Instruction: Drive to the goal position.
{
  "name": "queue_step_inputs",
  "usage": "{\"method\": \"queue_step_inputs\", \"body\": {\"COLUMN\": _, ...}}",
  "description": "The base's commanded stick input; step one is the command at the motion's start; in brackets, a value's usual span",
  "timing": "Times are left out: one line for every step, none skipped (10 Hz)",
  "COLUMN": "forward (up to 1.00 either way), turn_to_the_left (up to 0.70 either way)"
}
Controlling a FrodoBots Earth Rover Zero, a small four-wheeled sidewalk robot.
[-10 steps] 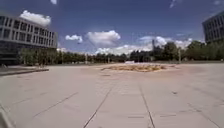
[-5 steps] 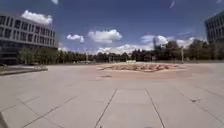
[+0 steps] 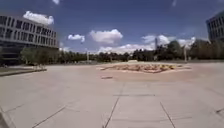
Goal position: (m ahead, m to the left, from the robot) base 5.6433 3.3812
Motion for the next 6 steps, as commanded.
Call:
{"method": "queue_step_inputs", "body": {"forward": 0.85, "turn_to_the_left": 0.00}}
{"method": "queue_step_inputs", "body": {"forward": 0.85, "turn_to_the_left": 0.00}}
{"method": "queue_step_inputs", "body": {"forward": 0.85, "turn_to_the_left": 0.00}}
{"method": "queue_step_inputs", "body": {"forward": 0.85, "turn_to_the_left": 0.00}}
{"method": "queue_step_inputs", "body": {"forward": 0.85, "turn_to_the_left": 0.00}}
{"method": "queue_step_inputs", "body": {"forward": 0.85, "turn_to_the_left": 0.00}}
